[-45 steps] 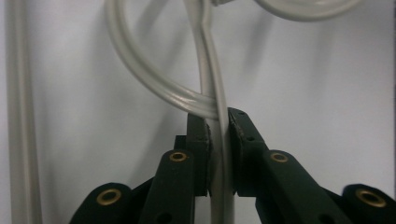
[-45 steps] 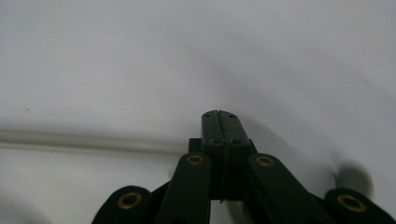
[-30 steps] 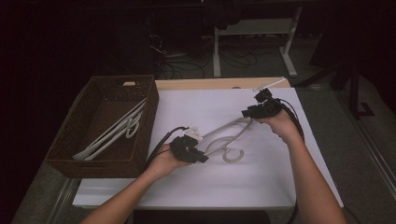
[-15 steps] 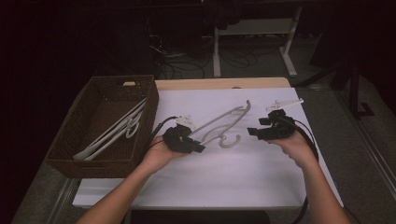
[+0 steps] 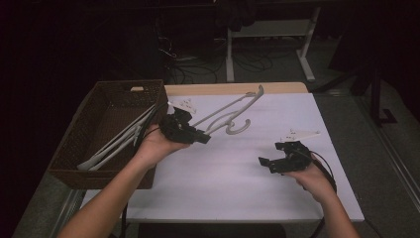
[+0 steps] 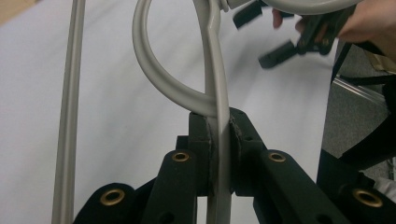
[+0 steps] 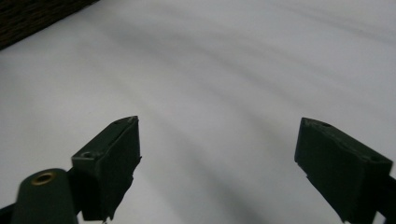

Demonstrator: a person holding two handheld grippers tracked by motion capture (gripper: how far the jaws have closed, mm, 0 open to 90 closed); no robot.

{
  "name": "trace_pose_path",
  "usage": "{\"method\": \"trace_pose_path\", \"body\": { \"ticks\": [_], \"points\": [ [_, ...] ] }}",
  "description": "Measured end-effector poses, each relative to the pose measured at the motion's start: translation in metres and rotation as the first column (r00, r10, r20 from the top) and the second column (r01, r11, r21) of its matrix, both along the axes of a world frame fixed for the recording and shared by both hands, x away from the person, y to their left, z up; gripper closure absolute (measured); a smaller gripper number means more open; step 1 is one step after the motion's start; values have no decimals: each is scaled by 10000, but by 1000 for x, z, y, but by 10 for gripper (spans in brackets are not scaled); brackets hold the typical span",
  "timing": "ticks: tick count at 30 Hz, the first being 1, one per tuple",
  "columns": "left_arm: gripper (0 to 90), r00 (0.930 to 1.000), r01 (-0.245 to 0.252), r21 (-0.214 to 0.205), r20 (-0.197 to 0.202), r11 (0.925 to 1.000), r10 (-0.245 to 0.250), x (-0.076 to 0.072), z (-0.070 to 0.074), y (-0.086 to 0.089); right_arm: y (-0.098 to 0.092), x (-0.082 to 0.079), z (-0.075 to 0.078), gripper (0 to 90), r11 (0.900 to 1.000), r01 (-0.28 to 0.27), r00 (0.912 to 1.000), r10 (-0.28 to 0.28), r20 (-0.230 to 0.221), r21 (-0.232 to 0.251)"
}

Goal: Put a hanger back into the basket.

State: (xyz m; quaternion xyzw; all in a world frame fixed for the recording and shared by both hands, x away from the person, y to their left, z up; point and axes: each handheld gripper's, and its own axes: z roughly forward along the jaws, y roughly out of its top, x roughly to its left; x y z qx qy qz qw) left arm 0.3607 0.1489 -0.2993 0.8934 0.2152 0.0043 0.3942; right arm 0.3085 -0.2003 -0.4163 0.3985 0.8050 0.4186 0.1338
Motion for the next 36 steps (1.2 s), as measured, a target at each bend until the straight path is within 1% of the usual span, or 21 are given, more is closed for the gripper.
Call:
{"method": "trace_pose_path", "body": {
  "ticks": [1, 3, 6, 8, 10, 11, 13, 14, 15, 16, 17, 19, 20, 21, 22, 24, 26, 32, 36],
  "points": [
    [818, 10000, -11, 0, 46, 10000, 11, 0, 6, 3, 0, -3, -2, 132, 10000, 36, 10000, -36, 62, 50],
    [817, 9998, -67, -30, 164, 10000, 67, 1, 17, 10, 0, -10, -5, 125, 9999, 31, 10000, -31, 20, 141],
    [818, 9993, -235, -142, 275, 9996, 239, 3, 32, 25, 1, -19, -9, 100, 9999, 3, 10000, -5, 89, 167],
    [818, 9985, -365, -131, 402, 9992, 370, 5, 41, 37, 1, -25, -11, 74, 9999, -68, 9998, 66, 161, 121],
    [818, 9975, -525, -150, 476, 9985, 531, 6, 48, 50, 2, -28, -13, 54, 9999, -134, 9997, 133, 227, 40],
    [818, 9967, -571, -105, 578, 9983, 576, 7, 52, 57, 2, -29, -14, 39, 9999, -121, 9995, 120, 289, 53],
    [818, 9949, -760, -57, 660, 9971, 762, 8, 58, 71, 2, -30, -14, 21, 9998, -152, 9993, 148, 339, 112],
    [817, 9949, -760, -57, 660, 9971, 762, 8, 58, 71, 2, -30, -14, 21, 9998, -152, 9993, 148, 339, 112],
    [817, 9914, -991, 72, 862, 9951, 981, 9, 63, 90, 1, -30, -17, 15, 9998, -138, 9990, 134, 433, 106],
    [817, 9914, -991, 72, 862, 9951, 981, 9, 63, 90, 1, -30, -17, 15, 9999, -128, 9991, 125, 397, 87],
    [818, 9878, -1232, 105, 972, 9923, 1216, 11, 66, 105, 2, -29, -18, 15, 9999, -108, 9992, 106, 382, 49],
    [818, 9835, -1485, 208, 1077, 9887, 1455, 14, 66, 122, 2, -29, -19, 15, 9999, -120, 9993, 117, 358, 73],
    [817, 9810, -1647, 281, 1084, 9859, 1608, 16, 65, 132, 2, -28, -20, 15, 9999, -133, 9993, 132, 351, 32],
    [817, 9795, -1729, 330, 1103, 9844, 1683, 17, 63, 138, 3, -28, -21, 15, 9999, -129, 9993, 130, 352, -32],
    [817, 9773, -1864, 368, 1096, 9818, 1814, 18, 61, 149, 3, -28, -21, 15, 9999, -135, 9993, 137, 350, -64],
    [818, 9745, -2034, 402, 1049, 9783, 1983, 20, 56, 162, 2, -27, -21, 15, 9999, -97, 9993, 100, 363, -87],
    [818, 9692, -2308, 400, 974, 9722, 2261, 21, 49, 180, 0, -27, -21, 15, 10000, -50, 9993, 51, 365, -37],
    [818, 9565, -2822, 318, 870, 9588, 2786, 14, 34, 220, -7, -25, -21, 15, 9997, 229, 9990, -230, 386, 40],
    [819, 9490, -3091, 329, 755, 9505, 3060, 9, 25, 241, -9, -25, -21, 15, 9996, 286, 9989, -288, 365, 42]
  ]
}}
